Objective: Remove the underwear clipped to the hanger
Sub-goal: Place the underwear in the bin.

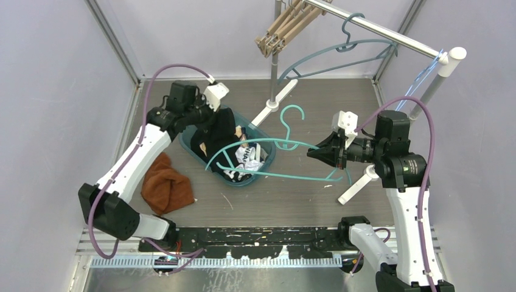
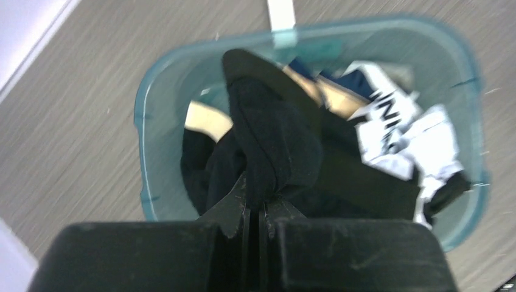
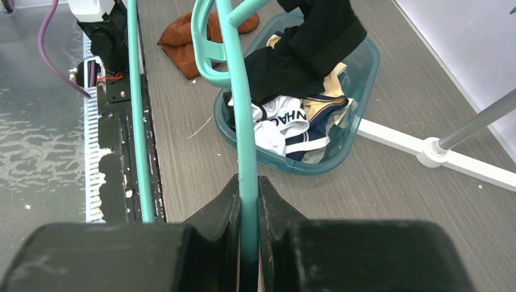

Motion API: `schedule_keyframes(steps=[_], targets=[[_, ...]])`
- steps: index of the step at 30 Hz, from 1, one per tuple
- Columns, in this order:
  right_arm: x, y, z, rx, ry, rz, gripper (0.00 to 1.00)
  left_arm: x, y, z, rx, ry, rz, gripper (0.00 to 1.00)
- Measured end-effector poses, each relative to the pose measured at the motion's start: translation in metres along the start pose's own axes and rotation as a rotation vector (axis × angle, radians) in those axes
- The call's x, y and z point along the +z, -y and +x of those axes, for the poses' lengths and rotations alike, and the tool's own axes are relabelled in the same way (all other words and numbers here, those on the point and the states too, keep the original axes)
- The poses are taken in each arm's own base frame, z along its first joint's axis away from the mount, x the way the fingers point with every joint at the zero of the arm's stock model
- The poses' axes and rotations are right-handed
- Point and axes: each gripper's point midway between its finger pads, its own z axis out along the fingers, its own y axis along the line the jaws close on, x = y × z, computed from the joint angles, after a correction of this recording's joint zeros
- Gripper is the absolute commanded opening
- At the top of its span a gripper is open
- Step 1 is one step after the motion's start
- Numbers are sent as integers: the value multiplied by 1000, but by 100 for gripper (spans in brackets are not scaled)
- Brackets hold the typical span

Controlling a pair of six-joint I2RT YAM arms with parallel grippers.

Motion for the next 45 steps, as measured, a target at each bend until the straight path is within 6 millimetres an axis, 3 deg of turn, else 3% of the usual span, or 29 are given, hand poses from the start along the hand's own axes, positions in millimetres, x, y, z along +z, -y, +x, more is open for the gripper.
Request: schedule_keyframes(steps=[3,6,11,15,18,21,24,28,31,34,39,45], targets=[[1,0,4,9,-3,-2,1,16,-12,38,53,-121,-53,8],[2,0,8,18,-5,-3,1,34,-21,68,84,-227,-74,19],[2,-1,11,18,-8,4,1,59,-21,118,82,-362,-73,36],[0,-2,10,9,-5,8,1,66,-18,139,54,-413,-71,56],[0,-2,10,9,-5,8,1,65,-22,136,15,-402,-86,78],[0,-2,10,10,-6,8,1,61,-30,129,-38,-368,-95,92],[0,-2,10,9,-6,8,1,46,-43,116,-109,-305,-116,97],[1,-1,11,15,-7,6,1,15,-55,79,-134,-169,-146,99],[2,0,12,22,-9,3,1,-6,-41,47,-125,-50,-98,99],[3,2,13,28,-11,1,1,-16,-20,28,-132,30,-7,99],[3,2,13,28,-11,1,1,-5,10,26,-209,48,169,98],[3,2,13,28,-11,1,1,37,24,58,-332,-63,298,97]])
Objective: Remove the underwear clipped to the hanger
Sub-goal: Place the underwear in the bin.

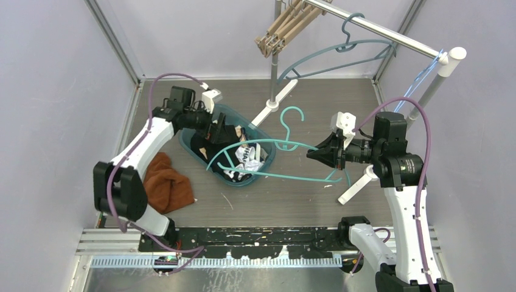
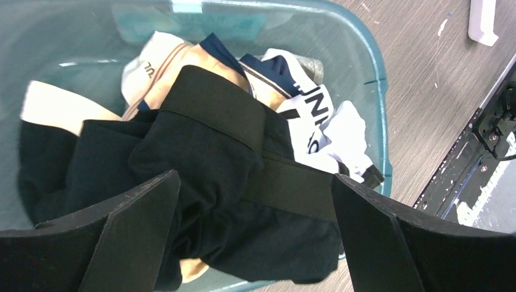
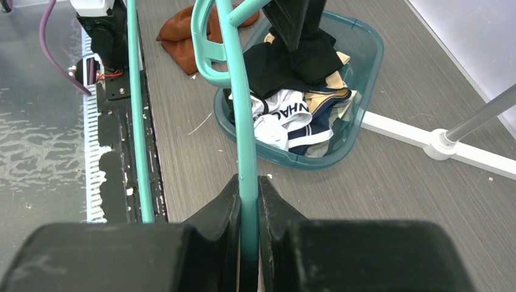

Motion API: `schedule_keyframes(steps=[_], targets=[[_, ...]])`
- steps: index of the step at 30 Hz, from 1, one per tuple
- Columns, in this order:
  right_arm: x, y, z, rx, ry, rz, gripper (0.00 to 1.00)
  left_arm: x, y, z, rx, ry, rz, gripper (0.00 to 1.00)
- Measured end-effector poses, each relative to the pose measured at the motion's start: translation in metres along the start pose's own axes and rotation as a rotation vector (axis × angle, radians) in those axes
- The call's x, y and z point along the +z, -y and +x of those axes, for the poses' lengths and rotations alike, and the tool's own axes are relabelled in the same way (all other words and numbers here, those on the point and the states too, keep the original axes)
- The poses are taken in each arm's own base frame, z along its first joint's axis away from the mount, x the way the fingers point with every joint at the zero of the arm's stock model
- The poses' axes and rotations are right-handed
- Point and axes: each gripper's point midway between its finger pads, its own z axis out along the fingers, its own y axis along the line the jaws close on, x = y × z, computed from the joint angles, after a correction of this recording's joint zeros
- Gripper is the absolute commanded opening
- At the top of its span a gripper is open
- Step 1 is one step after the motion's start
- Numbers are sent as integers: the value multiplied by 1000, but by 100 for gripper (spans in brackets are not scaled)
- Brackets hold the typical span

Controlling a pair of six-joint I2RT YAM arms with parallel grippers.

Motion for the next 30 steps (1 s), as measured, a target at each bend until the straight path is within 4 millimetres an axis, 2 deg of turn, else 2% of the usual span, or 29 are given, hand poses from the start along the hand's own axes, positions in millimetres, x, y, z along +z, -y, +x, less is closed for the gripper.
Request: schedule_keyframes(steps=[5,8,12,15,19,22,25,30], targets=[[0,0,0,1,0,0,1,31,-19,30,-76,-103,8,97],[0,0,0,2,-1,0,1,47,-38,52,-111,-175,-38,98],[1,3,2,12,-4,-3,1,59,-61,75,-130,-251,-112,100],[3,6,4,27,-10,-6,1,61,-71,81,-116,-271,-157,98],[6,9,6,43,-19,-19,1,55,-79,76,-82,-259,-205,98],[9,10,4,44,-30,-35,1,42,-83,65,-62,-225,-244,98],[13,8,3,23,-48,-51,1,16,-84,41,-18,-148,-291,98],[20,-1,3,-6,-85,-77,1,-36,-66,-6,111,6,-348,98]])
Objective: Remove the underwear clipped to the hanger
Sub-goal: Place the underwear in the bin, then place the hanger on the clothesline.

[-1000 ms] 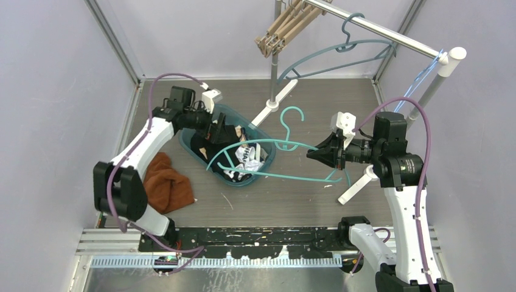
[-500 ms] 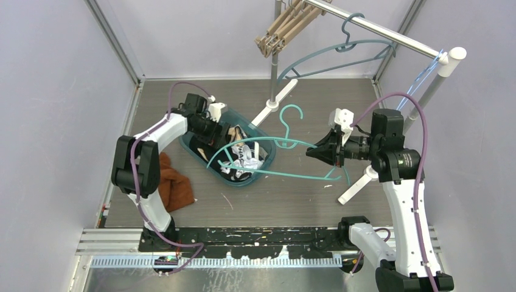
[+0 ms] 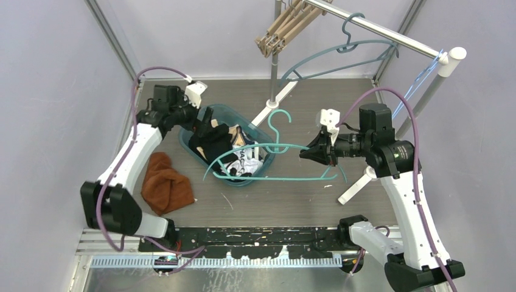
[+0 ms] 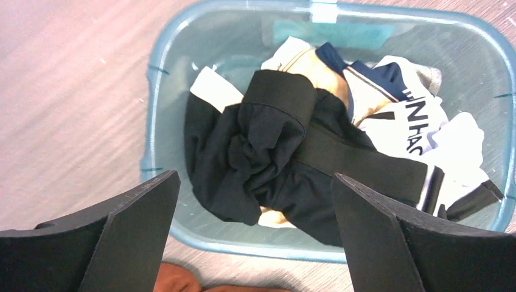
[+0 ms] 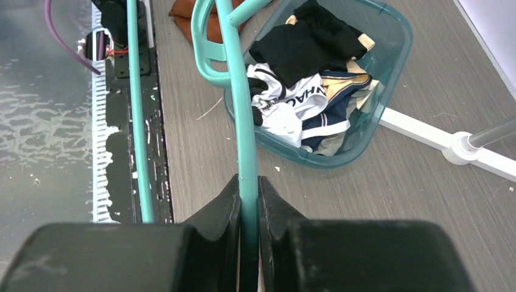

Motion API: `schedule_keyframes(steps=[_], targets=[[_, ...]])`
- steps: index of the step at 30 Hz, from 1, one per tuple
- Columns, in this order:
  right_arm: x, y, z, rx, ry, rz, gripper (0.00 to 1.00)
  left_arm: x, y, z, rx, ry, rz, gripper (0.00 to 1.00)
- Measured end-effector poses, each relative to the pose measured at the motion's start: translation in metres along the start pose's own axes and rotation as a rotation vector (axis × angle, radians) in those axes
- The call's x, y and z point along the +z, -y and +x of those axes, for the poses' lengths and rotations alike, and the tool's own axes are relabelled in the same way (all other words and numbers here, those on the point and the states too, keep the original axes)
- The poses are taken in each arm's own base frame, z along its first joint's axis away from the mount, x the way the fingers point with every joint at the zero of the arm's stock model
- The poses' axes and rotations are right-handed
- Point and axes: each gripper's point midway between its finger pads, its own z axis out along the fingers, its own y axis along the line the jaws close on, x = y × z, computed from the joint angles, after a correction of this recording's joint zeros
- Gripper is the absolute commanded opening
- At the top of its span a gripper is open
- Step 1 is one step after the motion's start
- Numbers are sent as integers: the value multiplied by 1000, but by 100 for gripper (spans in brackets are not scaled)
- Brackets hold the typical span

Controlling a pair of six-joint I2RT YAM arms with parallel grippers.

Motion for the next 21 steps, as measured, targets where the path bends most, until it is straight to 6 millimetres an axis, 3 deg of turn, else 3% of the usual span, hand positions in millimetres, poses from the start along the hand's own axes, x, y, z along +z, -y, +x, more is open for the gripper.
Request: schedule_keyframes(steps=[12,16,21], targets=[[12,-2,-1,-82,-51,-24,1,-113,21,-65,174,152,-45,98],[13,5,4,-112,-78,-2,1,-149,48,-80,202,203,44,98],[12,11,7,-144,-101,26,1,-178,92,-80,210,248,226,98]])
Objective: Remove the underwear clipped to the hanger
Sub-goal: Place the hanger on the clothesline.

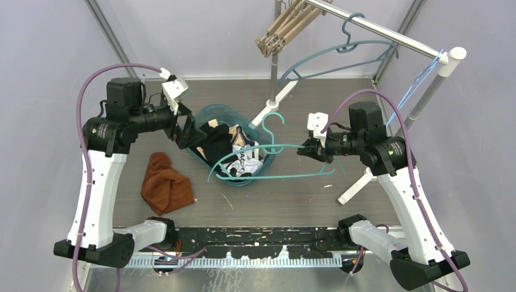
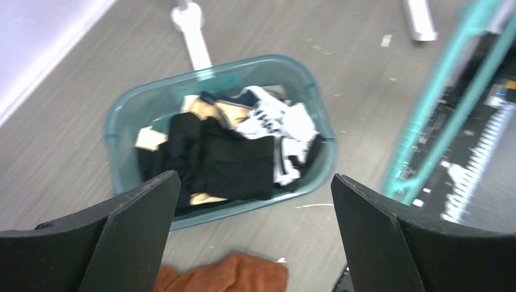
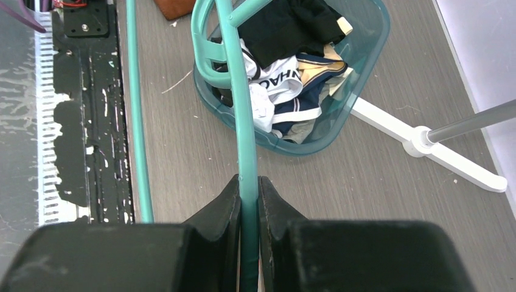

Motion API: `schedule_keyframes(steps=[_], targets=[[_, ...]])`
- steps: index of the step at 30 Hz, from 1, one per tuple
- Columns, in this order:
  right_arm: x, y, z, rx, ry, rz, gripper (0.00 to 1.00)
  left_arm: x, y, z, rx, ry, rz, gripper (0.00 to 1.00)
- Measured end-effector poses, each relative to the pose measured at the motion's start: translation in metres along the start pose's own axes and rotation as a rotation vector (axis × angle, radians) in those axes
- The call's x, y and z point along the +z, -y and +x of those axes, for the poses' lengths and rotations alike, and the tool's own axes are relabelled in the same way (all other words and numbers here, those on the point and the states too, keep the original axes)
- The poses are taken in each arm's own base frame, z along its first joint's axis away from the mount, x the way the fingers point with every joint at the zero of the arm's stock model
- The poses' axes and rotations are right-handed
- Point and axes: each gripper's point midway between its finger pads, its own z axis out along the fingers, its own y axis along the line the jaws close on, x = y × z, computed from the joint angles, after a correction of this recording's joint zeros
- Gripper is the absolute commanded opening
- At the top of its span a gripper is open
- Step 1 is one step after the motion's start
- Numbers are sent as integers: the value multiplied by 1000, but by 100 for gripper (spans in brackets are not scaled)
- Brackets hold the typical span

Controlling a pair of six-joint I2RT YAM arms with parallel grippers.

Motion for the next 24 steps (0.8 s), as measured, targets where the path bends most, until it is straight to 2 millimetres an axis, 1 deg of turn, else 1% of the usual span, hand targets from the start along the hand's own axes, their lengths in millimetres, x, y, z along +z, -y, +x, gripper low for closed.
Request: schedule_keyframes(steps=[3,4,5,8,10,14,17,24], targets=[[0,2,2,-15,-15,10,1,-3,29,-2,-20,22,126,100],[1,3,2,-21,-20,13,1,-4,42,-2,-30,28,188,99],[0,4,3,-27,-24,17,1,-4,45,-2,-32,28,199,98],[0,8,1,-44,-32,30,1,-2,69,-3,-50,32,306,95],[-1,10,-1,-50,-33,37,1,1,80,0,-66,28,357,93],[-1,10,-4,-57,-27,36,1,8,90,13,-127,-6,419,88],[0,10,-6,-54,-16,35,1,16,96,21,-164,-35,457,82],[2,9,-19,-34,37,25,1,33,108,38,-231,-82,539,64]])
